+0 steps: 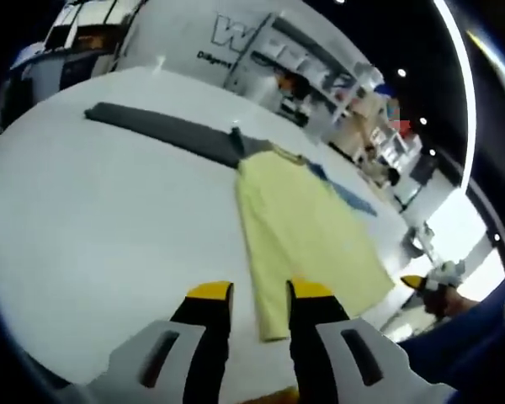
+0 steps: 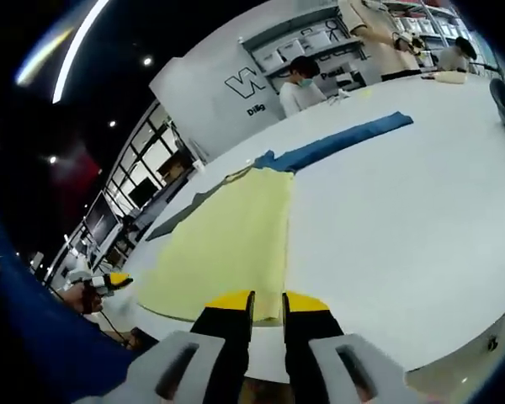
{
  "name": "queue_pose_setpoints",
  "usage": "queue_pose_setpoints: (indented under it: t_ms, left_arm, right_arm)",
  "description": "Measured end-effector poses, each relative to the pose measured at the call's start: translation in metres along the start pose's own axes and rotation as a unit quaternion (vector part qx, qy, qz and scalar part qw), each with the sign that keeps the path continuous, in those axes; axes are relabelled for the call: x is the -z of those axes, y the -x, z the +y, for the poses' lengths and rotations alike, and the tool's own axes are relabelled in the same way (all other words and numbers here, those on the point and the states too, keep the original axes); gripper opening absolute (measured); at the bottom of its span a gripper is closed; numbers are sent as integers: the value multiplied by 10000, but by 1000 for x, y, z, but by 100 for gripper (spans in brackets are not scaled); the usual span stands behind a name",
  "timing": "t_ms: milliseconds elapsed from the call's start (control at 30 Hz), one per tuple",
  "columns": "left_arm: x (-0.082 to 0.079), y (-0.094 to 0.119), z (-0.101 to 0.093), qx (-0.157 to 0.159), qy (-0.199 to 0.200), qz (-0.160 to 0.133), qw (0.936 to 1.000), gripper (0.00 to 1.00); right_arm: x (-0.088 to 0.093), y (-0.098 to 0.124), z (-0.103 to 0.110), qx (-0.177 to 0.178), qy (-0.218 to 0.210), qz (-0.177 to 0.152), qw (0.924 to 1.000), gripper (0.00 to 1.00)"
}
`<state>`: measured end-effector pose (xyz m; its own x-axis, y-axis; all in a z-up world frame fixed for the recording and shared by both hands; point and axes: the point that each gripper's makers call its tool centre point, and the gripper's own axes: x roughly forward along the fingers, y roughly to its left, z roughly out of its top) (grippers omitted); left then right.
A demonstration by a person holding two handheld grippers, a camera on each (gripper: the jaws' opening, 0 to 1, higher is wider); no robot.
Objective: Fold the garment on the visible template until the final outline fits inside the template.
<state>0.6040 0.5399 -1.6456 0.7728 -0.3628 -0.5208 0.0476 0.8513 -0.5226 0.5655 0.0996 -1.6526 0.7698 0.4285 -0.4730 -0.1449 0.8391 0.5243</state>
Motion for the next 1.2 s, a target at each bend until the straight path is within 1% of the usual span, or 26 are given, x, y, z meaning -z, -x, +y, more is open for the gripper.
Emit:
queue_pose_setpoints:
  t_ms: [100,133,167,200,233,267,300,333,400,500,533,667,733,767,800,833,867,900,933,1067,1100,1133,1167,1200]
  left_arm:
    - [-28,-4,21,-218,375,-415,9982,33]
    - [-42,-7,33,-307,559,-576,9963,32]
    - [-51,-8,39,-351,720,-713,9942,32]
    - [-54,-9,41,-378,825,-780,9928,31]
    - [-72,-10,56,-500,1243,-1088,9850,31]
    - [-82,-11,64,-561,1463,-1266,9795,30]
    - [-92,-11,73,-596,1746,-1435,9723,29]
    - [-108,-13,89,-589,2087,-1657,9621,29]
    - [-124,-15,103,-588,2274,-1859,9541,27]
    - [-136,-19,118,-646,2402,-1929,9492,28]
    - [-147,-25,132,-702,2468,-1965,9463,30]
    - [-154,-30,142,-744,2453,-1956,9466,32]
    - [-158,-34,148,-858,2330,-1911,9496,32]
    - [-164,-40,159,-975,2125,-1832,9549,32]
    - [-168,-45,163,-1011,2015,-1808,9573,32]
    - [-172,-49,170,-1021,1951,-1788,9589,31]
    - [-177,-57,180,-1069,1747,-1710,9638,31]
    - [-180,-60,183,-1084,1685,-1711,9647,31]
    - [-181,-60,183,-1096,1689,-1706,9646,32]
    - [-185,-64,190,-1173,1629,-1727,9643,36]
    - [-187,-65,195,-1275,1521,-1740,9645,38]
    - [-188,-65,196,-1296,1473,-1729,9652,39]
    - [-192,-70,205,-1333,1348,-1673,9675,41]
    - [-193,-72,208,-1360,1321,-1647,9680,41]
  right_arm:
    - [-1,3,2,66,-19,-77,9999,11]
    - [1,3,0,124,-20,-71,9999,13]
    - [3,4,-3,205,-45,-53,9998,14]
    - [4,4,-4,249,-66,-48,9997,14]
    - [5,7,-3,308,-118,-89,9994,12]
    - [5,9,-2,324,-153,-103,9993,11]
    - [4,10,-1,363,-182,-127,9991,11]
    - [4,12,-1,409,-182,-154,9989,11]
    - [2,16,2,485,-193,-193,9984,11]
    - [3,18,6,537,-229,-207,9981,10]
    - [7,18,4,633,-227,-199,9975,10]
    - [8,18,8,685,-207,-180,9973,9]
    - [7,19,14,719,-185,-177,9971,9]
    - [4,21,15,801,-137,-215,9965,9]
    - [3,22,15,820,-137,-228,9963,9]
    - [2,24,22,909,-124,-243,9955,10]
    - [2,25,23,975,-99,-224,9949,10]
    - [2,26,23,1019,-65,-217,9945,10]
    - [2,27,24,1050,-50,-219,9942,10]
    - [-1,30,27,1109,-14,-270,9935,10]
    - [-1,30,25,1129,-3,-272,9932,10]
    - [-1,30,25,1154,8,-267,9930,10]
    - [0,31,28,1178,6,-264,9927,10]
    - [1,31,29,1191,6,-265,9925,10]
